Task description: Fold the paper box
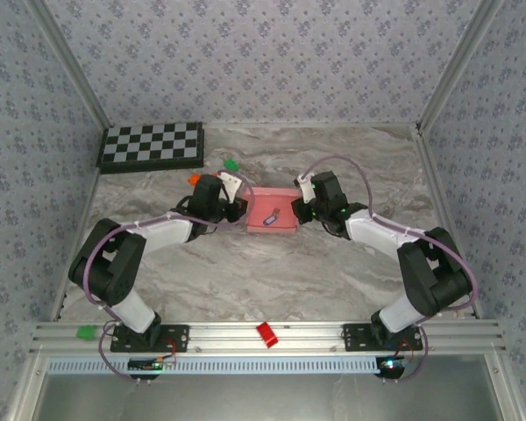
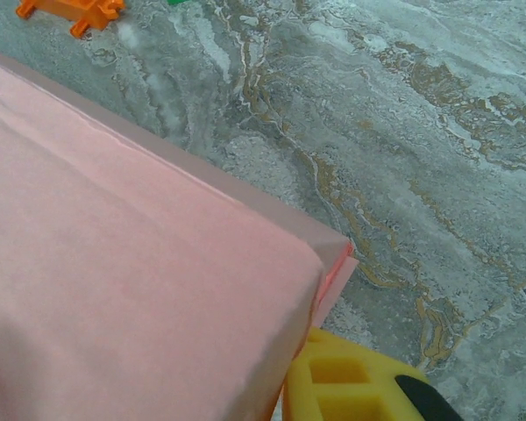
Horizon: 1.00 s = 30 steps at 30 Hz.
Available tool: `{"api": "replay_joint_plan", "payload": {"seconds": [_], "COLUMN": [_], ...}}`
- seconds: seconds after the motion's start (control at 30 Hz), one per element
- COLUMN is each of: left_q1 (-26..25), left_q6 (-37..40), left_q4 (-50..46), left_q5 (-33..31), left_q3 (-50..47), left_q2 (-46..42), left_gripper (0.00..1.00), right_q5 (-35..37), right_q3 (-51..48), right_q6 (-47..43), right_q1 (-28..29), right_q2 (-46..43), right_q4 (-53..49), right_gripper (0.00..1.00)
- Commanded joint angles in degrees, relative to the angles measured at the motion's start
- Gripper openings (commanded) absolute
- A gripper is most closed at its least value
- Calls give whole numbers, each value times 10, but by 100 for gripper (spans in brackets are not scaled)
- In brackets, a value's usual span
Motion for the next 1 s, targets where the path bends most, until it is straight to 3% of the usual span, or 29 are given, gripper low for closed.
{"api": "replay_joint_plan", "payload": {"seconds": [0.0, 0.43, 0.97], "left_q1": [-9, -12, -12], "left_q6": [-10, -8, -20], "left_q4": [-2, -15, -4], "left_q5": [11, 12, 25], "left_q3": [1, 12, 16], "left_q2": [-16, -23, -23], "left_gripper": [7, 13, 6], "right_q5": [14, 33, 40], "right_q3": [-10, -17, -17], "right_q6": [11, 14, 14], "right_q1": [11, 16, 19], "right_q2": [-9, -8, -7], "right_q4": [2, 8, 6], "right_gripper": [14, 14, 14]}}
